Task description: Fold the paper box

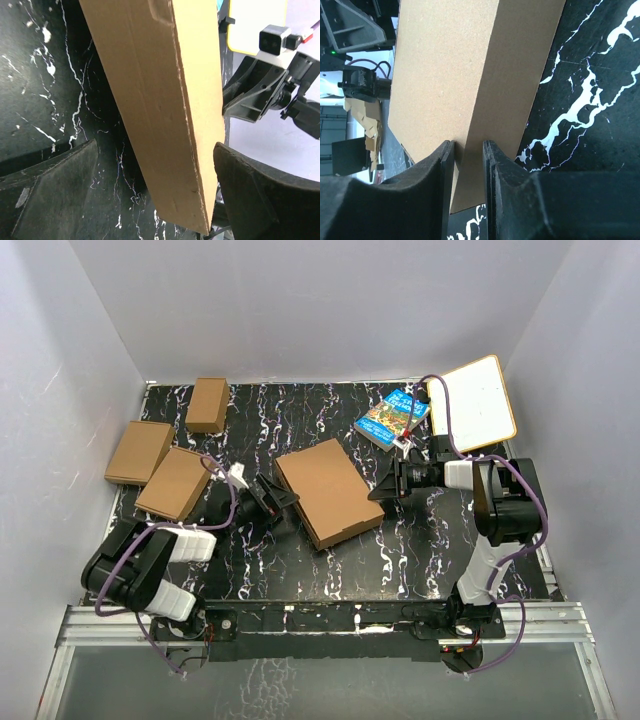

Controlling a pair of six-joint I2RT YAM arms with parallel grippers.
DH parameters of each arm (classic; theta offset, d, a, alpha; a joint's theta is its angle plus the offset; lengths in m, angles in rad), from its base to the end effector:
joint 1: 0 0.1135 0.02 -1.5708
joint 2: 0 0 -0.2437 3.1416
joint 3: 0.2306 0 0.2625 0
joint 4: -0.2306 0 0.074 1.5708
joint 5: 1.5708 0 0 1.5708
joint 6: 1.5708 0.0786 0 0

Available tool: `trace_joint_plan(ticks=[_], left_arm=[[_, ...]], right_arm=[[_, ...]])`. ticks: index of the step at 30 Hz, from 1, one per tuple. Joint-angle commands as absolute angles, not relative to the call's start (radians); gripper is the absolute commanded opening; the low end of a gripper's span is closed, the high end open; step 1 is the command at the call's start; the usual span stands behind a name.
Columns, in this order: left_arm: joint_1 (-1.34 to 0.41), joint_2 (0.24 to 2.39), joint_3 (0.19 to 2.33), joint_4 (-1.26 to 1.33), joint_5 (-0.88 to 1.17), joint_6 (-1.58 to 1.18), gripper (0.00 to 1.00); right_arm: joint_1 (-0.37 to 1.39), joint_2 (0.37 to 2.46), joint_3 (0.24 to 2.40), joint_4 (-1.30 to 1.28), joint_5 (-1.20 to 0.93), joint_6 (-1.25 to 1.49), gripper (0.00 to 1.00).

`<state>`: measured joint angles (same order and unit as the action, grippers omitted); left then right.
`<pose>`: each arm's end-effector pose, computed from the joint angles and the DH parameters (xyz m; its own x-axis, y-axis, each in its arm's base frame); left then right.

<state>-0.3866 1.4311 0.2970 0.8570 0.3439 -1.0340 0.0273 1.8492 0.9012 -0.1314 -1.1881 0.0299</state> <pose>0.2594 -0.1342 0.1081 -0.6927 -0.5915 -0.4126 0.1174 0.4720 -0.8737 0.3314 0.0820 0.0841 -0.8943 -0.0132 -0.4472 -0.4212 0.3619 0.8316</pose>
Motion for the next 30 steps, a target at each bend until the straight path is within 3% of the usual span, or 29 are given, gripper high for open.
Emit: trace_joint_plan(ticks=[1,16,19,23,26,30], left_arm=[[-0.432,1.473,0.322,0.985,0.304,-1.065,0.97],[-0.544,1.707,0.375,1.232,0.162,-1.157,0.94],[-0.565,1.723,0.408,1.213,0.138,-1.163,0.86],[-0.572,1.700,0.426,1.157,0.120,-1.158,0.67],[-0.573,1.650,0.421,1.114,0.104,-1.135,0.50],[-0.573,1.570,0.415,1.053,0.088,-1.103,0.40]], right_arm=[[0.011,1.894,0.912,-0.130,-1.049,-0.011,0.27],[0.006,1.919,0.931,-0.174,-1.026,-0.047,0.26],[0.006,1.916,0.933,-0.177,-1.029,-0.051,0.28],[0.006,1.910,0.940,-0.184,-1.053,-0.061,0.35],[0.006,1.898,0.947,-0.190,-1.089,-0.074,0.43],[0.003,1.855,0.976,-0.239,-1.133,-0.118,0.55]])
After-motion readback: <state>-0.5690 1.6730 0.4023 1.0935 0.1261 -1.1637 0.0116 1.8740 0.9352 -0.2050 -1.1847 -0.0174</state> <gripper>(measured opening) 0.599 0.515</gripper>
